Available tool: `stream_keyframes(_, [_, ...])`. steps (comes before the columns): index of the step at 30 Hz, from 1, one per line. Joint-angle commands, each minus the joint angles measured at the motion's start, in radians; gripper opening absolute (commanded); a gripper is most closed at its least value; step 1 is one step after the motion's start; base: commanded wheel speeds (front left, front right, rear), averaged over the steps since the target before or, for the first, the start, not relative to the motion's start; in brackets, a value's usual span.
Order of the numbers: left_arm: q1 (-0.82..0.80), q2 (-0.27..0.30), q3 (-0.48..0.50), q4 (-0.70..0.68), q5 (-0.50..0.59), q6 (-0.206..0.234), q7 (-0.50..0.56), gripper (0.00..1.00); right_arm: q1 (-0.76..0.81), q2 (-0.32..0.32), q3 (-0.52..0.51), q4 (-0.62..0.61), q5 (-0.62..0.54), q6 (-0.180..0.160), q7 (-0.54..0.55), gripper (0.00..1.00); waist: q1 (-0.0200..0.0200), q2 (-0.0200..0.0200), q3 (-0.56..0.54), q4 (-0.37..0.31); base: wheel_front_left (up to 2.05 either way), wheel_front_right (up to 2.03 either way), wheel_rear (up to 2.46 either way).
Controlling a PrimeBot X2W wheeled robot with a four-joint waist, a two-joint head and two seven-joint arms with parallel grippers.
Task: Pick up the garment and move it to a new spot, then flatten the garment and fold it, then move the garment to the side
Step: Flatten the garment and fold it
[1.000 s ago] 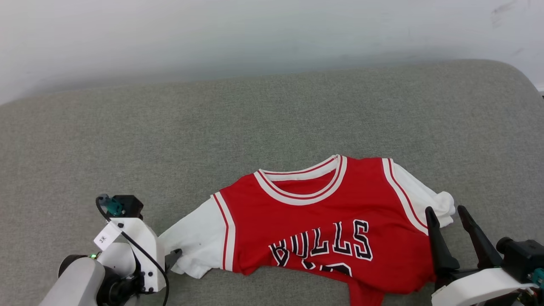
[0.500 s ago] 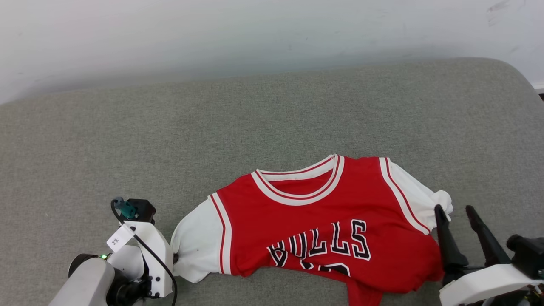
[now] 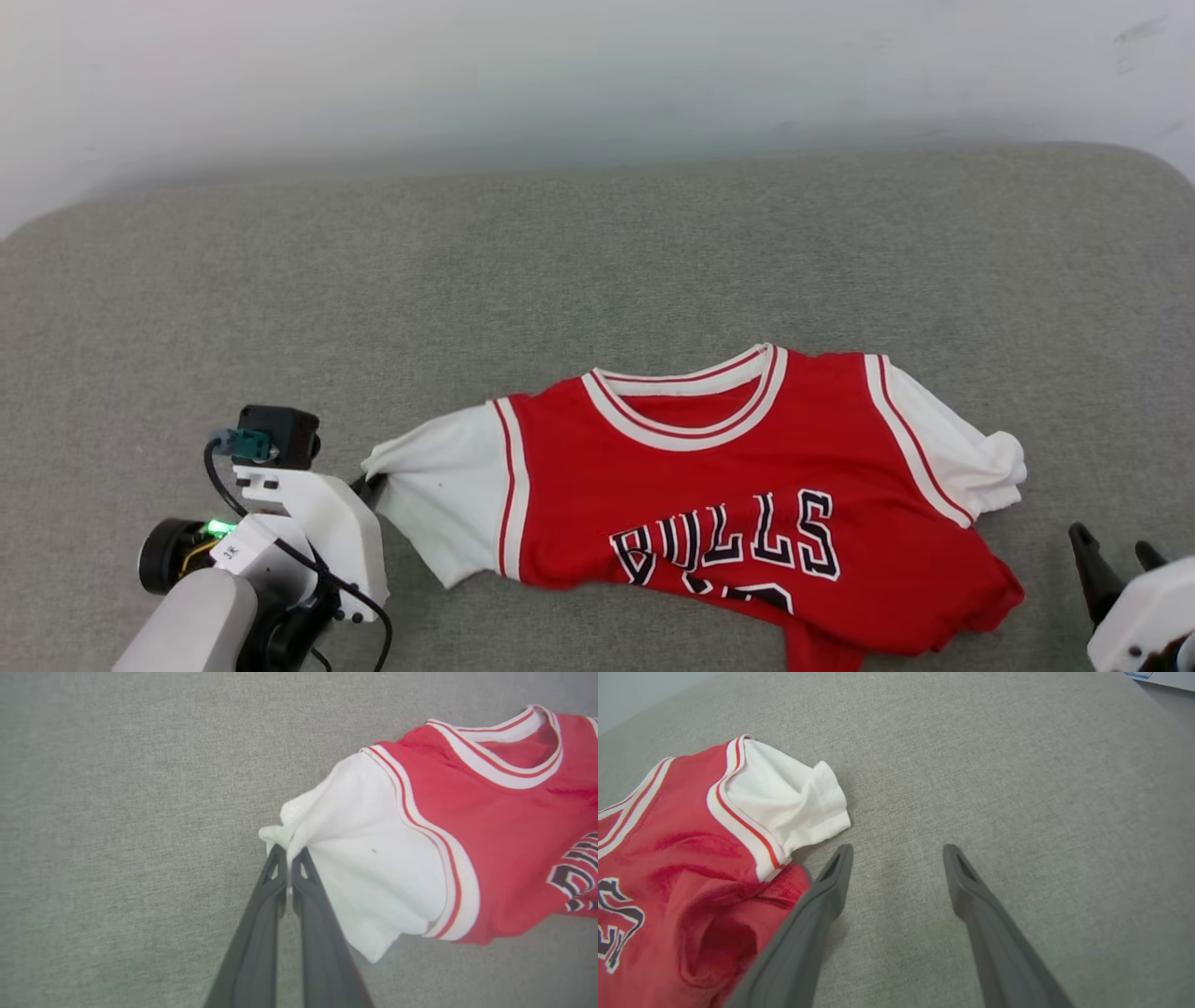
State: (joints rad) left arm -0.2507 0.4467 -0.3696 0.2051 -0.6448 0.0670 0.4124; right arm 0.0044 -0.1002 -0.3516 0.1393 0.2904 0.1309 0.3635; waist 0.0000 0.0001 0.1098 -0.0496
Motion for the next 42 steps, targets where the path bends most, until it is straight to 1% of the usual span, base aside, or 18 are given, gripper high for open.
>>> stream_keyframes(1, [0.007, 0.008, 0.008, -0.026, 0.01, 0.01, -0.014, 0.0, -0.042, -0.017, -0.002, 0.011, 0.009, 0.0, 0.041, 1.0, 0.0, -0.0001, 0.01, 0.011, 0.0, 0.0, 0.0])
stream_keyframes(4, [0.008, 0.009, 0.012, -0.083, 0.018, 0.021, -0.029, 0.0, -0.108, -0.058, 0.016, 0.027, 0.017, -0.001, 0.128, 1.0, 0.0, -0.0001, 0.028, 0.023, 0.0, 0.0, 0.0])
stream_keyframes(7, [-0.003, 0.014, 0.013, -0.133, 0.028, 0.029, -0.036, 0.0, -0.183, -0.101, 0.056, 0.051, 0.033, -0.001, 0.222, 1.0, 0.0, -0.0001, 0.049, 0.035, 0.0, 0.0, 0.0])
stream_keyframes(10, [-0.019, 0.012, 0.009, -0.178, 0.035, 0.03, -0.041, 0.0, -0.249, -0.147, 0.101, 0.08, 0.043, -0.001, 0.313, 1.0, 0.0, -0.0001, 0.074, 0.053, 0.0, 0.0, 0.0])
stream_keyframes(13, [-0.027, 0.013, 0.007, -0.203, 0.041, 0.032, -0.043, 0.0, -0.307, -0.177, 0.142, 0.11, 0.052, -0.001, 0.384, 1.0, 0.0, -0.0001, 0.096, 0.066, 0.0, 0.0, 0.0])
stream_keyframes(16, [-0.037, 0.011, 0.005, -0.219, 0.04, 0.029, -0.049, 0.0, -0.352, -0.195, 0.186, 0.145, 0.062, -0.001, 0.431, 1.0, 0.0, -0.0001, 0.115, 0.077, 0.0, 0.0, 0.0])
stream_keyframes(17, [-0.039, 0.01, 0.003, -0.222, 0.038, 0.026, -0.054, 0.0, -0.375, -0.209, 0.24, 0.184, 0.074, -0.001, 0.468, 1.0, 0.0, -0.0001, 0.128, 0.085, 0.0, 0.0, 0.0])
stream_keyframes(23, [-0.042, 0.007, 0.002, -0.213, 0.033, 0.022, -0.061, 0.0, -0.369, -0.225, 0.311, 0.257, 0.111, 0.0, 0.542, 1.0, 0.0, -0.0001, 0.144, 0.093, 0.0, 0.0, 0.0])
stream_keyframes(24, [-0.041, 0.006, 0.001, -0.21, 0.03, 0.021, -0.062, 0.0, -0.364, -0.227, 0.32, 0.269, 0.122, -0.001, 0.557, 0.93, 0.0, -0.0001, 0.145, 0.093, 0.0, 0.0, 0.0])
stream_keyframes(25, [-0.042, 0.005, 0.001, -0.208, 0.028, 0.019, -0.064, 0.0, -0.362, -0.225, 0.323, 0.278, 0.131, 0.0, 0.564, 0.46, 0.0, -0.0001, 0.146, 0.093, 0.0, 0.0, 0.0])
stream_keyframes(26, [-0.043, 0.005, 0.0, -0.206, 0.027, 0.018, -0.064, 0.0, -0.358, -0.228, 0.334, 0.286, 0.134, 0.0, 0.576, 0.29, 0.0, -0.0001, 0.147, 0.093, 0.0, 0.0, 0.0])
stream_keyframes(27, [-0.043, 0.004, 0.0, -0.203, 0.025, 0.017, -0.064, 0.0, -0.36, -0.23, 0.34, 0.287, 0.14, 0.0, 0.576, 0.02, 0.0, -0.0001, 0.148, 0.092, 0.0, 0.0, 0.0])
stream_keyframes(28, [-0.043, 0.004, 0.001, -0.201, 0.025, 0.018, -0.066, 0.0, -0.365, -0.231, 0.341, 0.291, 0.146, -0.001, 0.575, 0.0, 0.0, -0.0001, 0.147, 0.091, 0.0, 0.0, 0.0])
stream_keyframes(34, [-0.052, 0.001, 0.01, -0.189, 0.022, 0.021, -0.082, 0.0, -0.421, -0.271, 0.351, 0.268, 0.162, -0.001, 0.53, 0.0, 0.0, -0.0001, 0.132, 0.087, 0.0, 0.0, 0.0])
stream_keyframes(35, [-0.053, 0.0, 0.012, -0.189, 0.02, 0.023, -0.086, 0.0, -0.436, -0.283, 0.353, 0.256, 0.156, -0.001, 0.513, 0.0, 0.0, -0.0001, 0.128, 0.086, 0.0, 0.0, 0.0])
stream_keyframes(37, [-0.062, 0.007, 0.023, -0.186, 0.027, 0.03, -0.103, 0.0, -0.457, -0.288, 0.348, 0.234, 0.149, -0.001, 0.482, 0.0, 0.0, -0.0001, 0.116, 0.083, 0.0, 0.0, 0.0])
stream_keyframes(40, [-0.084, 0.0, 0.051, -0.175, 0.016, 0.039, -0.131, 0.0, -0.481, -0.307, 0.344, 0.203, 0.13, -0.001, 0.439, 0.0, 0.0, -0.0001, 0.097, 0.079, 0.0, 0.0, 0.0])
stream_keyframes(42, [-0.105, -0.004, 0.066, -0.161, 0.006, 0.038, -0.145, 0.0, -0.503, -0.315, 0.338, 0.184, 0.114, -0.001, 0.411, 0.0, 0.0, -0.0001, 0.083, 0.076, 0.0, 0.0, 0.0])
